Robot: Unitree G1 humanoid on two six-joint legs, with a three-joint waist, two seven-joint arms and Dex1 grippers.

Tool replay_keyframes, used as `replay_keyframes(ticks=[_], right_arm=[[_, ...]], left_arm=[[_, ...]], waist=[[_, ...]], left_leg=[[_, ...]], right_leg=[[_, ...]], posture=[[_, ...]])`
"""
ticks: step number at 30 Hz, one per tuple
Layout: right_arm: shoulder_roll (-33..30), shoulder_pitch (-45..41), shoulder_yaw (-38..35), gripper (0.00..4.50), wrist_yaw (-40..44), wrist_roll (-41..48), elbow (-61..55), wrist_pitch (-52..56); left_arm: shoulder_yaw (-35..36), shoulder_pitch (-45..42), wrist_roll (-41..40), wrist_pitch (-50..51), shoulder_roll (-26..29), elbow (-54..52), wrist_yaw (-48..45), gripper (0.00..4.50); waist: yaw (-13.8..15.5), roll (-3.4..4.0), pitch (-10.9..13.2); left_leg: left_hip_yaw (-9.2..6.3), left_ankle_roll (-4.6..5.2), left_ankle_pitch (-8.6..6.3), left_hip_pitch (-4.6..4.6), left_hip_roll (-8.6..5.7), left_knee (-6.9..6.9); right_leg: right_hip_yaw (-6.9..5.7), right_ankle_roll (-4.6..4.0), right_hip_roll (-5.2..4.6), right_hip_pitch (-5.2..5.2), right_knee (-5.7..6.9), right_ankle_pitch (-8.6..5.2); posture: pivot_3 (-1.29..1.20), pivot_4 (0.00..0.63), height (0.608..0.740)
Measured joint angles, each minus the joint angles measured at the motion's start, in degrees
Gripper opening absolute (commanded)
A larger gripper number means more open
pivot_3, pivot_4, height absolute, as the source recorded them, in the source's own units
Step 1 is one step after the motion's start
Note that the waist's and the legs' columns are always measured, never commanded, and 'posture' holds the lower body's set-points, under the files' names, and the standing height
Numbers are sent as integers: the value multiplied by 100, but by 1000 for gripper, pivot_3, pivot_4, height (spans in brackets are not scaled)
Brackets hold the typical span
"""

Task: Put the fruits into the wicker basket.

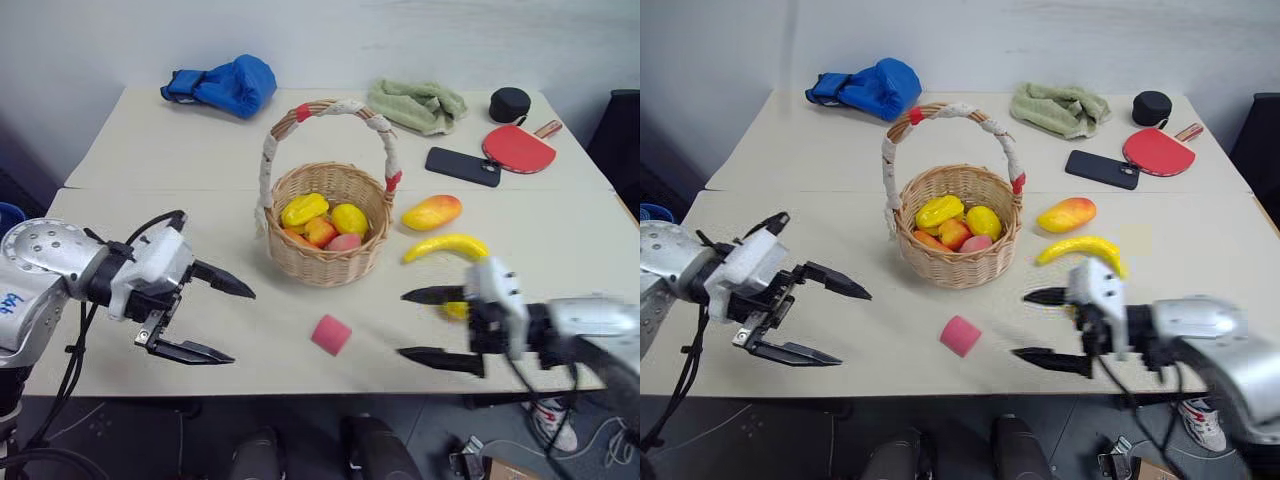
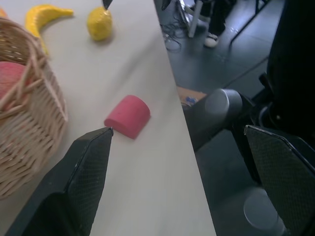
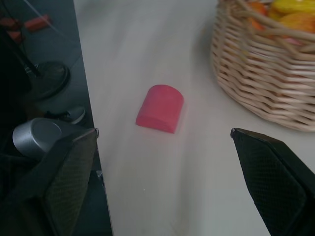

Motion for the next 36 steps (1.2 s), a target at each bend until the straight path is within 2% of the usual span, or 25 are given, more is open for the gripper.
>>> replay_keyframes(ticks=[2,5,14,17,24,27,29,32,35,36], right_arm=[[300,-144,774,4479,-257,-512,52,-173],[770,-339,1493,4479,-579,-1016,268,-298],[1790,-1124,2644,4479,-1090,-2154,1685,-614],[1969,-1290,2695,3920,-1168,-2330,1978,-778],[1718,-852,2351,1862,-836,-2058,1718,-827],[1695,-371,1759,1402,-816,-1510,1310,-625],[1659,9,644,1402,-985,-703,782,-189],[1272,420,-1084,1402,-1243,239,292,390],[738,972,-2721,1402,-1495,638,448,830],[634,1000,-3065,1402,-1620,615,643,893]], left_arm=[[-132,-135,110,-85,12,77,-5,4500],[-204,-380,142,-88,14,184,-5,4500],[-330,-666,141,1,19,236,-5,4500],[-337,-744,140,8,20,228,-4,4500],[-386,-1015,130,43,-82,270,1,4500],[-450,-1222,79,156,-454,296,80,4500],[-538,-1365,19,250,-815,277,269,4500],[-609,-1457,-11,295,-1218,262,514,4500],[-628,-1541,-40,397,-1789,261,976,4500],[-645,-1554,-36,397,-1947,257,1100,4500]], waist=[[9,0,0],[11,-2,-1],[-2,-6,-3],[-8,-7,-4],[35,-10,-6],[29,-12,-5],[46,-10,-4],[41,-14,-6],[58,-13,-6],[48,-16,-8]], left_leg=[[1,2,-1,-3,5,12],[3,7,-5,-12,10,39],[24,11,-9,-8,14,51],[38,7,-11,6,15,51],[40,9,-16,5,15,52],[47,12,-19,2,15,59],[46,16,-22,3,11,64],[46,16,-25,7,14,63],[38,16,-26,9,12,63],[40,16,-26,12,11,63]], right_leg=[[1,-1,10,0,3,-1],[5,-1,38,-2,12,0],[10,-1,48,-14,35,-2],[19,-3,47,-14,49,-4],[44,6,49,-14,51,-10],[52,10,48,-14,53,-9],[57,18,45,-11,57,-10],[60,19,42,-5,53,-9],[69,21,42,2,46,-10],[72,21,44,4,46,-9]], posture=[[0,150,740],[0,150,740],[0,150,740],[0,150,740],[0,150,740],[0,150,740],[0,150,740],[0,150,740],[0,150,740],[0,150,740]])
